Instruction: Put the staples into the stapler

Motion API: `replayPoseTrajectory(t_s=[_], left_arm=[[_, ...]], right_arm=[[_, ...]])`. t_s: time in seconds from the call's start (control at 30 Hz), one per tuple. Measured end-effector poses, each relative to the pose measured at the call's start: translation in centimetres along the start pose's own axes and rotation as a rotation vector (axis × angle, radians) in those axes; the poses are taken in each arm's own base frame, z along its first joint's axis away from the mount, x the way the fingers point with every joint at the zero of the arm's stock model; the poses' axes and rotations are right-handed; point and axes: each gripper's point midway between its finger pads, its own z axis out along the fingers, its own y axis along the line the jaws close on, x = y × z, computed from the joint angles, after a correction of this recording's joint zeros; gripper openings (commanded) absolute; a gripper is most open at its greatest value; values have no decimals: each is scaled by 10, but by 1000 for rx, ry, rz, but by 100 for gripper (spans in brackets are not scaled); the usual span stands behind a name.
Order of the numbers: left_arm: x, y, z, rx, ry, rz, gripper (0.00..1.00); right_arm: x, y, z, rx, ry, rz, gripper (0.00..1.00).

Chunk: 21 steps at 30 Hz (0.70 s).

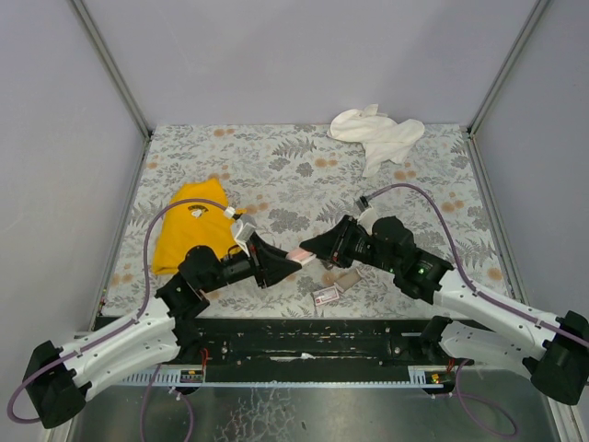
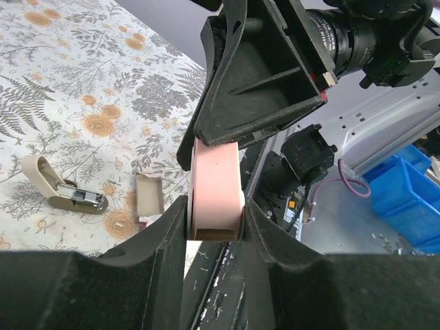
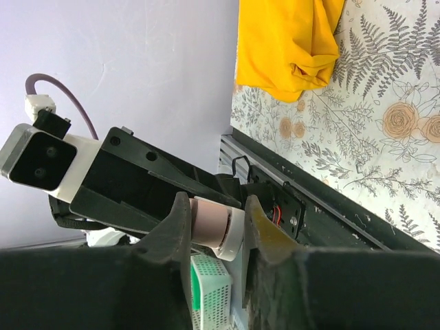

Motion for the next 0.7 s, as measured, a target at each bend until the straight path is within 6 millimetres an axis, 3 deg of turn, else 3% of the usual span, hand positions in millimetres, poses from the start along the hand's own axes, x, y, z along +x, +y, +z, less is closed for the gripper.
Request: replayPoseTrajectory(t_s=[0.2, 0.23, 0.3, 0.33, 0.4, 0.47, 0.7], left_arm=[[2, 4, 1, -10, 5, 34, 0], [2, 5, 1, -12, 6, 36, 0], [4, 7, 2, -19, 10, 38, 0], [5, 8, 3, -25, 12, 37, 0], [8, 15, 4, -54, 13, 31, 0], [11, 29, 5, -114, 2, 24, 0], [31, 94, 7, -363, -32, 32, 0]], right_arm=[[-3, -4, 1, 14, -18, 36, 2], [-3, -5, 2, 13, -22, 35, 14], [-5, -7, 2, 20, -31, 18, 59], [-6, -9, 2, 28, -40, 3, 76], [-8, -16, 1, 61, -57, -53, 93], [-12, -28, -3, 116, -82, -120, 98], [-36, -76, -32, 356, -185, -328, 99]])
